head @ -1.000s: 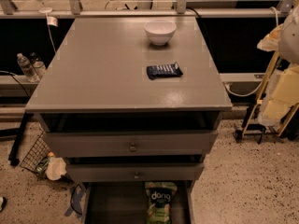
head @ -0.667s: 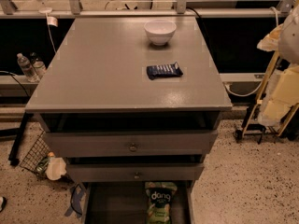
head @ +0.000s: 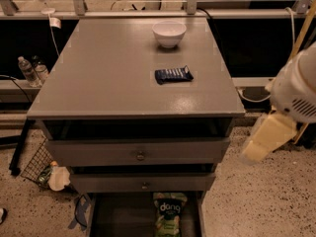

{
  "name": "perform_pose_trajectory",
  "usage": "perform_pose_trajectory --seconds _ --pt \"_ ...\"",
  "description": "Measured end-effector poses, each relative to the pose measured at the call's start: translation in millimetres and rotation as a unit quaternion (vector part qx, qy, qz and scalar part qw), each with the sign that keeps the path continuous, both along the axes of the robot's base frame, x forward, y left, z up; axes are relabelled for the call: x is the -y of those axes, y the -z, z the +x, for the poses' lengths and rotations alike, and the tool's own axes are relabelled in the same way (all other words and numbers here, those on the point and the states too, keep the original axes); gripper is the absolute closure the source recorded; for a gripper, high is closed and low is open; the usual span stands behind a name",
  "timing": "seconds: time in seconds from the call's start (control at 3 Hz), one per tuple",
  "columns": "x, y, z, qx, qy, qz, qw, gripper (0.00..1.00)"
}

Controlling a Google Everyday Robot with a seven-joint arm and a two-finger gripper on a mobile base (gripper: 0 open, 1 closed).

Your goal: Pick green rice chip bag from bottom drawer and place on counter

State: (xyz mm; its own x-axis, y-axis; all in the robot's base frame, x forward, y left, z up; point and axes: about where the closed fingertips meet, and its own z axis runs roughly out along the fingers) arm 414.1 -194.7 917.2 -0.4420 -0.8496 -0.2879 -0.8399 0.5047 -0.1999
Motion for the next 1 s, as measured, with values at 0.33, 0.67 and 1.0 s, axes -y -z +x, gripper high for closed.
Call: perform_pose_trajectory --seconds 0.33,0.67,1.0 --pt "-15 65 -9 -0.029 0.061 0.04 0.9969 0.0" --pt "-41 145 -6 -0.085 0.086 0.105 0.9871 0.0" --pt "-59 190 -5 -0.117 0.092 0.138 0.9793 0.0"
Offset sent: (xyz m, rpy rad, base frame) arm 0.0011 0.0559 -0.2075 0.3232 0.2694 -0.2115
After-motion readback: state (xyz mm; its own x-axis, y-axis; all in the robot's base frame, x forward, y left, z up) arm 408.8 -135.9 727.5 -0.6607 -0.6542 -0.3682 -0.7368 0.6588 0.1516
